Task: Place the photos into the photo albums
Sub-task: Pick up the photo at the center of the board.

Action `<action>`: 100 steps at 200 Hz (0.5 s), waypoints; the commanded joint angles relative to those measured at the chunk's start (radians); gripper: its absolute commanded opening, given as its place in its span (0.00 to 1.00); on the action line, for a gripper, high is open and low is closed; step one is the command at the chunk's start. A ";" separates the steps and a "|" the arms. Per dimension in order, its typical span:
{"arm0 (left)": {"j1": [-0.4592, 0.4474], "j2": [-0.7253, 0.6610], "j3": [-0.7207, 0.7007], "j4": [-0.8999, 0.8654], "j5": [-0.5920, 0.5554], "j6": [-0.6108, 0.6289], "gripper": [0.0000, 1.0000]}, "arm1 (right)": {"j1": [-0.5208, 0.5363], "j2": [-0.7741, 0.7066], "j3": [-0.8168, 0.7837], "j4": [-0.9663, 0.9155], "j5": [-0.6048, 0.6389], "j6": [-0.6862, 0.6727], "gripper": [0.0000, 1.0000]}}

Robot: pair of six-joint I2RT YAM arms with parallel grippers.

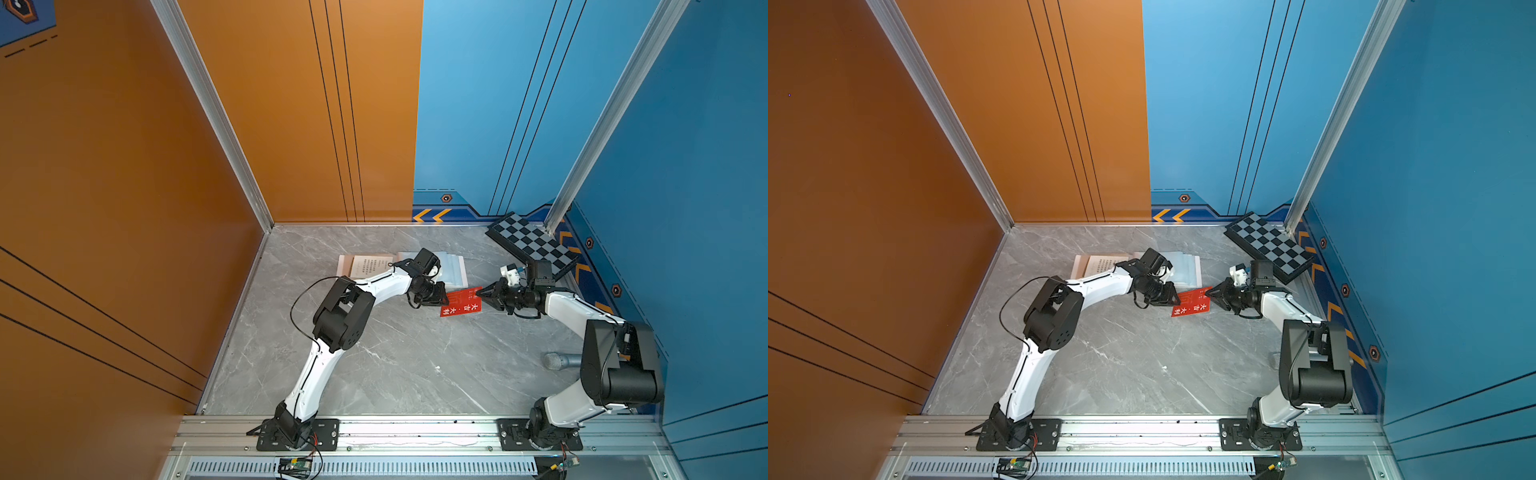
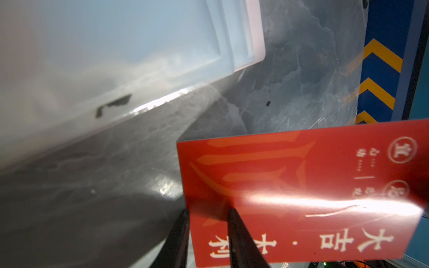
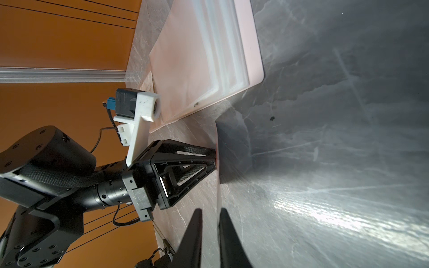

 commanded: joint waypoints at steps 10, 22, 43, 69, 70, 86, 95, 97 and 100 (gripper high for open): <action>-0.002 -0.024 -0.055 -0.054 -0.023 0.001 0.31 | 0.006 -0.001 0.018 0.003 -0.004 -0.001 0.04; 0.003 -0.044 -0.065 -0.054 -0.025 0.001 0.31 | 0.004 0.000 0.026 -0.001 -0.012 -0.001 0.00; 0.013 -0.084 -0.079 -0.052 -0.023 -0.003 0.31 | -0.003 -0.005 0.060 -0.028 -0.030 -0.008 0.00; 0.046 -0.158 -0.130 -0.001 0.035 -0.019 0.31 | -0.004 -0.007 0.114 -0.053 -0.056 -0.013 0.00; 0.048 -0.160 -0.132 0.001 0.039 -0.020 0.32 | -0.004 -0.008 0.116 -0.051 -0.059 -0.012 0.00; 0.080 -0.220 -0.176 0.033 0.098 -0.035 0.32 | 0.003 -0.006 0.147 -0.037 -0.085 -0.003 0.00; 0.104 -0.267 -0.224 0.074 0.124 -0.056 0.33 | 0.009 -0.011 0.163 -0.022 -0.093 0.005 0.00; 0.110 -0.277 -0.236 0.085 0.130 -0.061 0.33 | 0.010 -0.013 0.165 -0.019 -0.095 0.008 0.00; 0.119 -0.294 -0.254 0.102 0.139 -0.069 0.34 | 0.012 -0.015 0.169 -0.010 -0.099 0.013 0.00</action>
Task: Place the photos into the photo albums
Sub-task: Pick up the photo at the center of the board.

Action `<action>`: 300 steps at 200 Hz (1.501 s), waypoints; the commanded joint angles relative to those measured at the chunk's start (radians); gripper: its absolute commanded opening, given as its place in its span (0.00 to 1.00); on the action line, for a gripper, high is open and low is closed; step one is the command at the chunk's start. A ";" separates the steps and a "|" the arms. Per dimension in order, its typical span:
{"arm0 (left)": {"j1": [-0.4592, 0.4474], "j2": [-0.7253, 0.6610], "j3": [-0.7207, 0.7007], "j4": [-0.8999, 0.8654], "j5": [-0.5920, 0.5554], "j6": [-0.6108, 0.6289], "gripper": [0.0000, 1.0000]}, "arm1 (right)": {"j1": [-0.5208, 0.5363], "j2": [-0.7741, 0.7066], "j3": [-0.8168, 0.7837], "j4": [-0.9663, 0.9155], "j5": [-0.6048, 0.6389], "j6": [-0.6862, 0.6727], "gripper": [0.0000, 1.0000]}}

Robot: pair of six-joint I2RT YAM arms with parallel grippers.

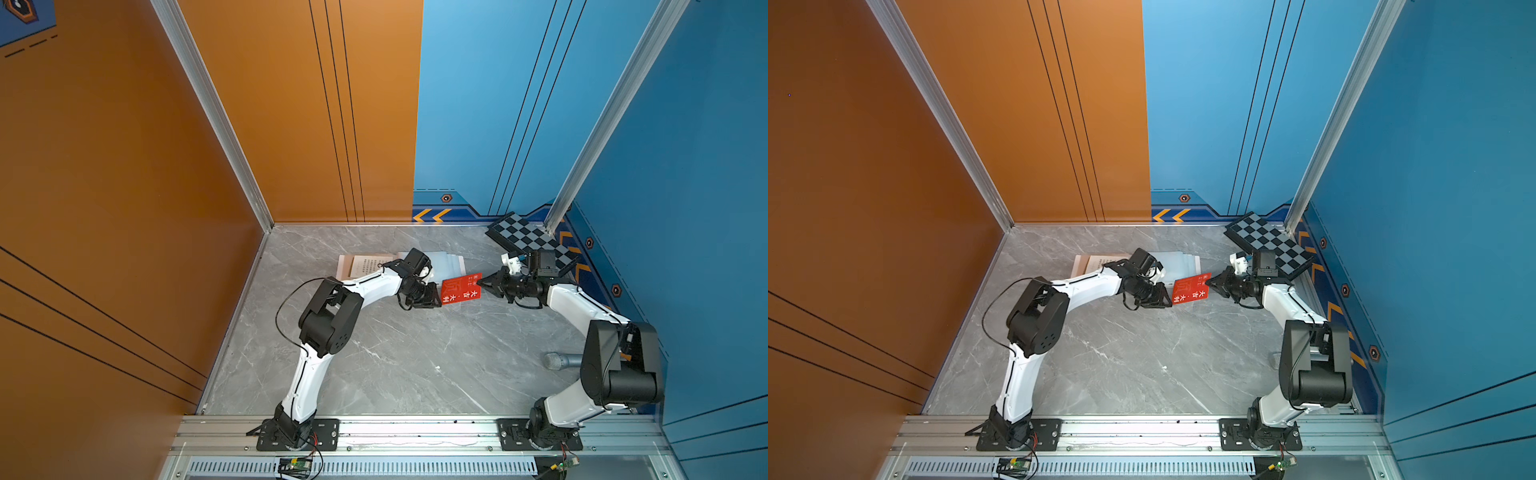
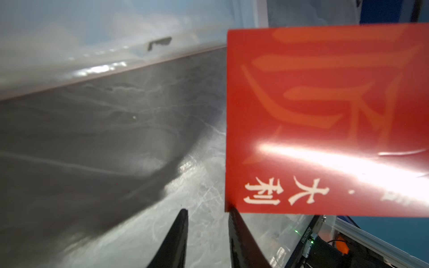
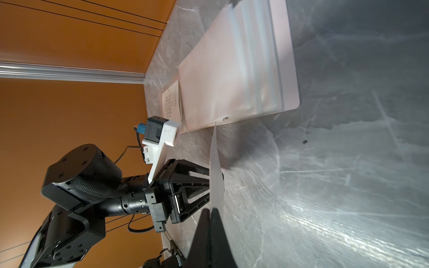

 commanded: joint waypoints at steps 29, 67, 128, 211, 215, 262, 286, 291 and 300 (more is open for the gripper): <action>0.169 -0.278 -0.293 0.361 0.223 -0.192 0.37 | 0.038 -0.011 0.063 0.207 -0.129 0.128 0.00; 0.236 -0.399 -0.383 0.398 0.297 -0.196 0.39 | 0.084 0.063 0.017 0.651 -0.220 0.427 0.00; 0.287 -0.455 -0.412 0.431 0.333 -0.233 0.40 | 0.130 0.341 0.022 1.622 -0.260 1.146 0.00; 0.379 -0.479 -0.382 0.450 0.355 -0.253 0.39 | 0.151 0.413 0.021 1.627 -0.277 1.164 0.00; 0.382 -0.475 -0.375 0.449 0.356 -0.254 0.39 | 0.152 0.416 0.019 1.627 -0.277 1.163 0.00; 0.375 -0.424 -0.289 0.452 0.366 -0.268 0.39 | 0.158 0.424 0.005 1.630 -0.267 1.159 0.00; 0.372 -0.404 -0.262 0.462 0.370 -0.279 0.39 | 0.158 0.424 0.000 1.625 -0.266 1.152 0.00; 0.372 -0.402 -0.257 0.463 0.371 -0.280 0.39 | 0.159 0.425 -0.001 1.622 -0.265 1.150 0.00; 0.371 -0.399 -0.249 0.466 0.370 -0.282 0.39 | 0.160 0.426 -0.005 1.618 -0.266 1.148 0.00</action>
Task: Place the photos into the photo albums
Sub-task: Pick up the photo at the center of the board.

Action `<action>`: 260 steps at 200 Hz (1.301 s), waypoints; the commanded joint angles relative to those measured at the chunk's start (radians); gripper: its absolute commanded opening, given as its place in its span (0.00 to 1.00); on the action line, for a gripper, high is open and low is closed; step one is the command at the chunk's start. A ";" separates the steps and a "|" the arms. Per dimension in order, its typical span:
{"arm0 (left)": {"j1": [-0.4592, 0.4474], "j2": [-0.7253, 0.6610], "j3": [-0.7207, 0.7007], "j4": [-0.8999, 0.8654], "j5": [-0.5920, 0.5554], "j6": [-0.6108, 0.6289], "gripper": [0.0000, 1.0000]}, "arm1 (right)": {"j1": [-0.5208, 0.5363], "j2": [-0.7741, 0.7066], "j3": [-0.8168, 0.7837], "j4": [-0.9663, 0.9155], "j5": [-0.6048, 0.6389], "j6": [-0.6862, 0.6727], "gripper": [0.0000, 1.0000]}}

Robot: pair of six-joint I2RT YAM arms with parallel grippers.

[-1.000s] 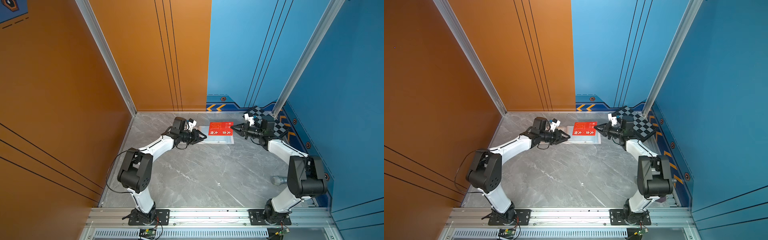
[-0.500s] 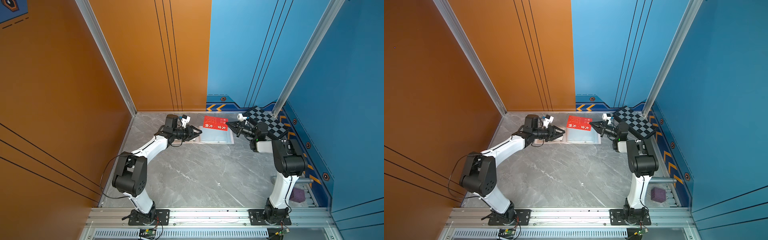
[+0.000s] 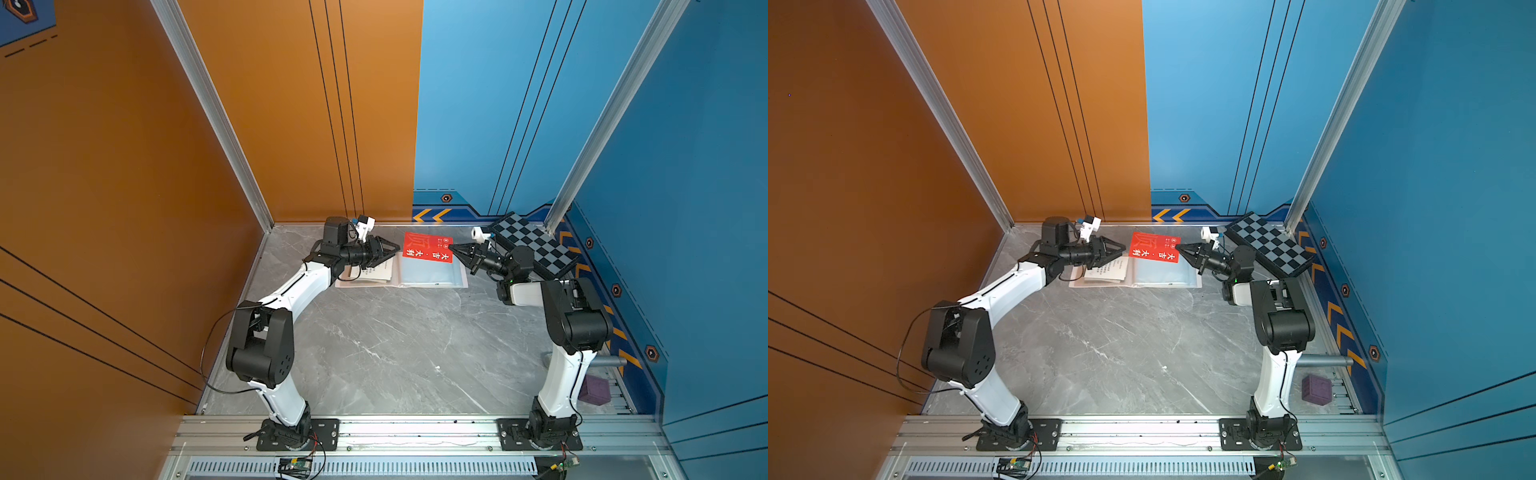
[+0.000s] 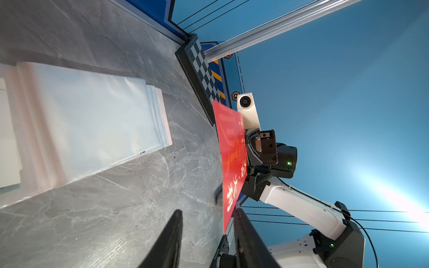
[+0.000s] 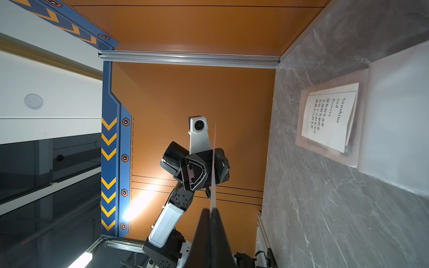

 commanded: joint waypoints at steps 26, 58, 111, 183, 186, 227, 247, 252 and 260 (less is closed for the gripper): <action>-0.016 0.041 0.059 0.016 0.027 -0.022 0.39 | 0.010 0.019 -0.013 0.008 -0.018 -0.015 0.00; -0.038 0.073 0.096 0.017 0.034 -0.028 0.38 | 0.021 0.013 -0.008 -0.017 -0.018 -0.032 0.00; -0.048 0.093 0.116 0.016 0.035 -0.038 0.33 | 0.019 0.009 -0.016 -0.035 -0.016 -0.048 0.00; -0.044 0.088 0.106 0.017 0.025 -0.040 0.08 | 0.016 0.011 -0.015 -0.043 -0.015 -0.053 0.00; -0.044 0.088 0.105 0.017 0.024 -0.040 0.07 | 0.016 0.011 -0.015 -0.044 -0.015 -0.054 0.00; -0.037 0.087 0.088 0.017 0.017 -0.038 0.00 | 0.016 0.008 -0.021 -0.067 -0.009 -0.076 0.00; -0.027 0.081 0.068 0.016 0.007 -0.034 0.00 | 0.015 0.003 -0.025 -0.100 -0.007 -0.102 0.00; -0.023 0.078 0.063 0.017 0.003 -0.034 0.00 | 0.014 -0.001 -0.026 -0.109 -0.006 -0.110 0.00; -0.015 0.073 0.050 0.017 -0.006 -0.030 0.00 | 0.012 -0.007 -0.027 -0.128 -0.004 -0.124 0.00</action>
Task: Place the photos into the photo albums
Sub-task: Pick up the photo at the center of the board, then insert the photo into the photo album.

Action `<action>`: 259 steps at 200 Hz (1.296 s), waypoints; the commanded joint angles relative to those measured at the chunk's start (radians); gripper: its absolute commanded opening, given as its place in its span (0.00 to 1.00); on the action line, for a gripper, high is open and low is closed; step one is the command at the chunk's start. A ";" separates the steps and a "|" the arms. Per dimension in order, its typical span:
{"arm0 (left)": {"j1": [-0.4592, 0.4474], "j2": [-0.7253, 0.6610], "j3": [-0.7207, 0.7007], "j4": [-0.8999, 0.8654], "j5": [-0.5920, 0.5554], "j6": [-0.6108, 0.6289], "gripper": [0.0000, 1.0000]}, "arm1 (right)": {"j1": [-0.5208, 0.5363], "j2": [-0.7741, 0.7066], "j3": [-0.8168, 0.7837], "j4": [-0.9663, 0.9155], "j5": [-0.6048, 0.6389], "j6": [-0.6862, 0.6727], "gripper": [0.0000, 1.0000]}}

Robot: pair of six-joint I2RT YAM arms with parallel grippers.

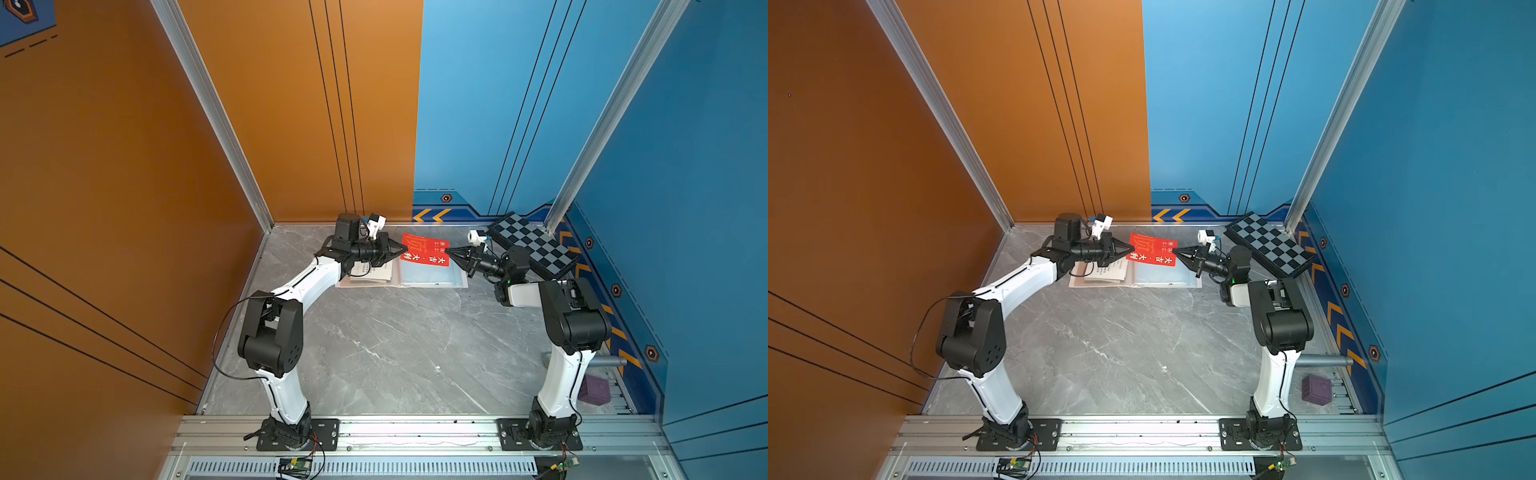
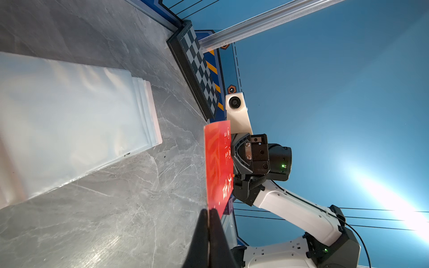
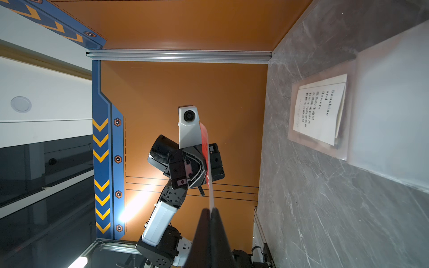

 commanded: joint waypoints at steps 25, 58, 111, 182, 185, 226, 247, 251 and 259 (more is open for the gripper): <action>0.057 -0.036 -0.082 0.016 -0.050 0.030 0.00 | -0.011 -0.037 -0.028 -0.182 0.007 -0.163 0.00; 0.092 -0.058 -0.140 0.016 -0.071 0.053 0.00 | -0.009 -0.110 -0.017 -0.512 0.029 -0.410 0.03; 0.152 -0.058 -0.195 0.016 -0.106 0.085 0.00 | -0.008 -0.219 0.073 -1.126 0.157 -0.860 0.16; 0.221 -0.017 -0.187 0.015 -0.114 0.108 0.00 | -0.030 -0.219 0.048 -1.114 0.161 -0.865 0.18; 0.223 -0.019 -0.188 0.015 -0.117 0.109 0.00 | -0.032 -0.219 0.046 -1.115 0.160 -0.866 0.18; 0.240 0.005 -0.145 -0.070 -0.188 0.189 0.00 | -0.049 -0.217 0.020 -1.107 0.157 -0.870 0.19; 0.240 0.045 -0.126 -0.069 -0.191 0.193 0.00 | -0.056 -0.218 0.011 -1.107 0.155 -0.874 0.19; 0.238 0.053 -0.121 -0.068 -0.192 0.195 0.00 | -0.057 -0.220 0.010 -1.107 0.155 -0.875 0.19; 0.237 0.066 -0.112 -0.068 -0.194 0.199 0.00 | -0.059 -0.219 0.008 -1.108 0.155 -0.877 0.19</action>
